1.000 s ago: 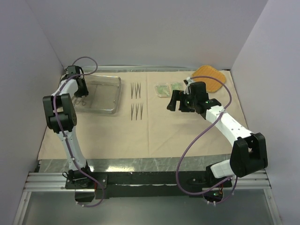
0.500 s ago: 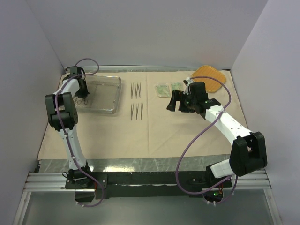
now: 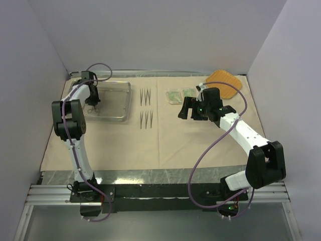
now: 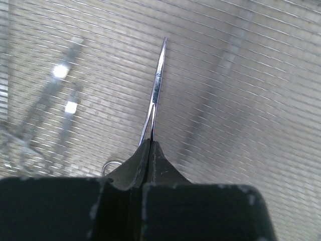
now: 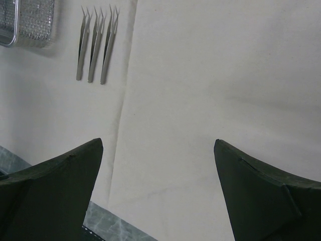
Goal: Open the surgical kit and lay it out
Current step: Pick up the medical item from the container, then place the medical item in the surgical kit.
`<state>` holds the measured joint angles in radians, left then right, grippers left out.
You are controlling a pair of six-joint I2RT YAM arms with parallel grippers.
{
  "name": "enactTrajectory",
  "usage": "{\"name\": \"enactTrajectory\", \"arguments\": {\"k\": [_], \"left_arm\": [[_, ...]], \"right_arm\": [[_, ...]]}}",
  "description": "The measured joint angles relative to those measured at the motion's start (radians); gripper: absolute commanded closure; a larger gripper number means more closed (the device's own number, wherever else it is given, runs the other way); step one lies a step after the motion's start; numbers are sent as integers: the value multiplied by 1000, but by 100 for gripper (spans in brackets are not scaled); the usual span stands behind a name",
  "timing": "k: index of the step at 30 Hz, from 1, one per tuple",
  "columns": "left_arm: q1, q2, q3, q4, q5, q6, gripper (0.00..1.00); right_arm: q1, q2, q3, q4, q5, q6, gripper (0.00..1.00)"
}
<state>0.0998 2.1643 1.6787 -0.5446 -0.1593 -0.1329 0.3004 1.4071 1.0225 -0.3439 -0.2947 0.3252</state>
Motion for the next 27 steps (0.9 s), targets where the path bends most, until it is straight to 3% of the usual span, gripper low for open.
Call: {"name": "enactTrajectory", "arguments": {"k": [7,27], "left_arm": [[-96,-26,-9,-22,1,-44,99],[-152,-182,-9,-66,-18,-98,99]], "right_arm": [[0,0,0,12,-11,14,0],[0,-4,0,29,-31,42,0]]}}
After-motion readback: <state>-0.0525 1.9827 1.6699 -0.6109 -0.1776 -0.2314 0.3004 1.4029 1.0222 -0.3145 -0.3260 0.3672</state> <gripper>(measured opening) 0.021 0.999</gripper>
